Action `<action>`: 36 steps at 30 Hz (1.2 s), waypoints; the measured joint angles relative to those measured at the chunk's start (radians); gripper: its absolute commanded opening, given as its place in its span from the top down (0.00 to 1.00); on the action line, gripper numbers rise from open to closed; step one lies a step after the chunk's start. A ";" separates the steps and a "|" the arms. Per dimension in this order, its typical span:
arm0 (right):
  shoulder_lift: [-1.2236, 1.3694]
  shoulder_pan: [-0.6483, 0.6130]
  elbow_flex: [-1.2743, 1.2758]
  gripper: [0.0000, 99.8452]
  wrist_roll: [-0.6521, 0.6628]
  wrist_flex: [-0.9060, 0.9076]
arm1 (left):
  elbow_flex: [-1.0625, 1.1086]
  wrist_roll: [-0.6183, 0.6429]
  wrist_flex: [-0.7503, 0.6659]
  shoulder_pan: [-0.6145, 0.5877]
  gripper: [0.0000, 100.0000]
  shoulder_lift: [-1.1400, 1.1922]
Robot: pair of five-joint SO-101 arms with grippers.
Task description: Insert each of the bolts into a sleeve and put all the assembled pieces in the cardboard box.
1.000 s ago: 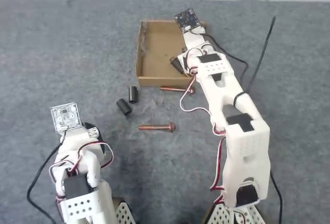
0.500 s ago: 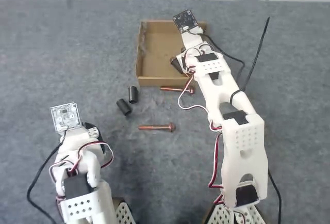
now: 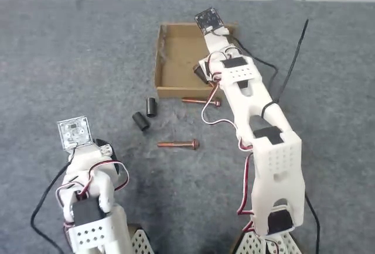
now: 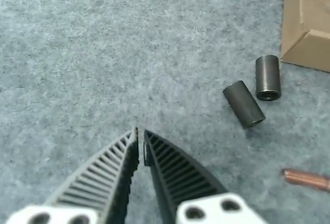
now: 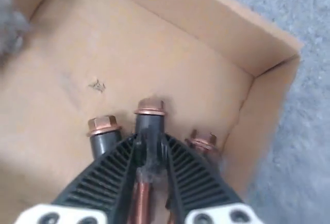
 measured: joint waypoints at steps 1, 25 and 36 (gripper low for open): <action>-0.025 0.002 0.000 0.99 -0.015 0.026 | 0.000 0.000 0.000 0.000 0.98 0.000; -0.311 -0.189 0.000 0.99 -0.149 0.976 | 0.000 0.000 0.000 0.000 0.98 0.000; -0.311 -0.204 0.023 0.99 -0.149 1.100 | 0.000 0.000 0.000 0.000 0.98 0.000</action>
